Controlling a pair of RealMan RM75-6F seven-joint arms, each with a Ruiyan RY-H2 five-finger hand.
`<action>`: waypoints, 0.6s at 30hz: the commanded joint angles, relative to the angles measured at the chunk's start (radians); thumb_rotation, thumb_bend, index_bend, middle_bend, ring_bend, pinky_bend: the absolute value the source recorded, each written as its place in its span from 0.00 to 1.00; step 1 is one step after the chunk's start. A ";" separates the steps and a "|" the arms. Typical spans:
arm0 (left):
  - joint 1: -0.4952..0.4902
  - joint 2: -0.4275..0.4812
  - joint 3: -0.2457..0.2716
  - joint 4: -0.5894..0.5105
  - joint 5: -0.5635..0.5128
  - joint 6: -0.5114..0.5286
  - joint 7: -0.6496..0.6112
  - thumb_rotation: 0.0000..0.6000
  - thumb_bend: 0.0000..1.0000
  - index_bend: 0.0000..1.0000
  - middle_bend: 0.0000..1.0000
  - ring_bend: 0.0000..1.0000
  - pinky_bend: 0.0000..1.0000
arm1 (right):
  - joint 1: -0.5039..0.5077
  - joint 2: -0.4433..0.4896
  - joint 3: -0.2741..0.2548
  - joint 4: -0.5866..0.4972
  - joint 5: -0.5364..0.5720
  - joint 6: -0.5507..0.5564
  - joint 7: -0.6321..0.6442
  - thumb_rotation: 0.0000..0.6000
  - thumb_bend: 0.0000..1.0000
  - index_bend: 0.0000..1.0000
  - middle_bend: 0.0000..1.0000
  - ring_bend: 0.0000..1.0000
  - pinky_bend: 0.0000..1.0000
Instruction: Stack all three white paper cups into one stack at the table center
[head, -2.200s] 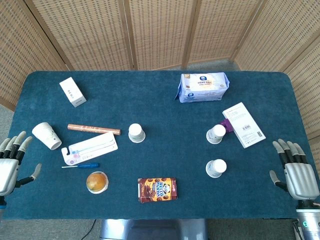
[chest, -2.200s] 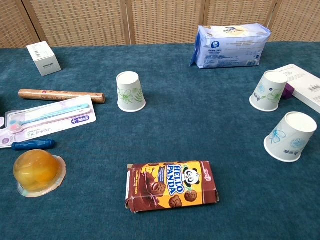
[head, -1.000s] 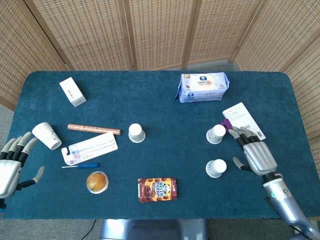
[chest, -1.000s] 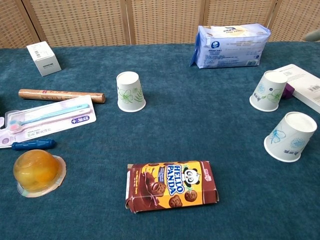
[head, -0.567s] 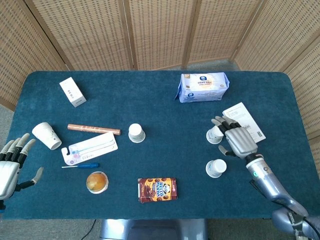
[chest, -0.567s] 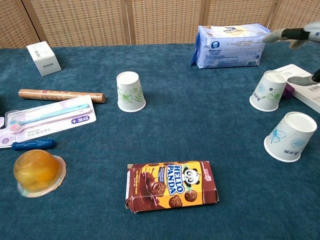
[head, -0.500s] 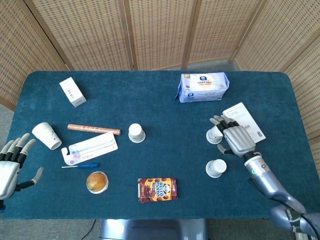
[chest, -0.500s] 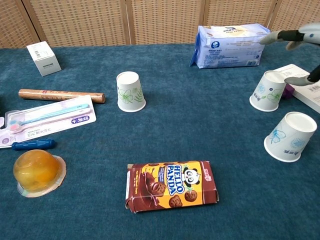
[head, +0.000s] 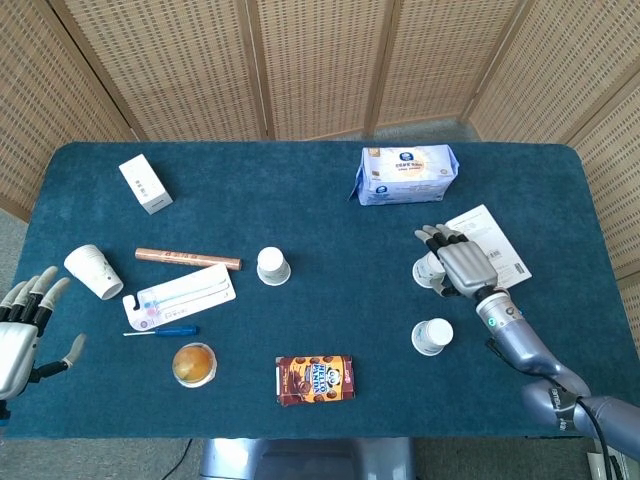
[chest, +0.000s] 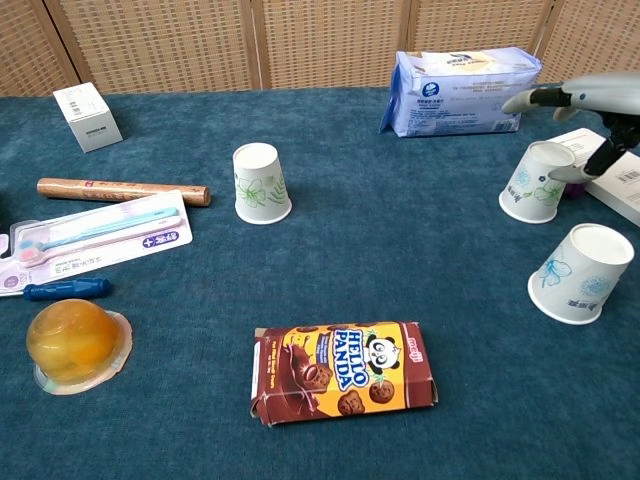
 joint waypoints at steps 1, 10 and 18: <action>0.001 0.001 0.000 -0.001 0.000 0.001 0.000 0.48 0.44 0.00 0.00 0.00 0.11 | 0.006 -0.013 -0.010 0.024 0.007 -0.009 0.008 1.00 0.40 0.00 0.00 0.00 0.21; 0.001 0.000 0.001 -0.004 0.002 0.000 0.003 0.48 0.44 0.00 0.00 0.00 0.11 | 0.019 -0.044 -0.025 0.082 0.012 -0.019 0.029 1.00 0.40 0.00 0.05 0.00 0.28; 0.005 -0.001 0.002 0.001 -0.001 0.003 -0.003 0.48 0.44 0.00 0.00 0.00 0.11 | 0.032 -0.086 -0.033 0.139 0.001 -0.021 0.062 1.00 0.39 0.11 0.20 0.01 0.43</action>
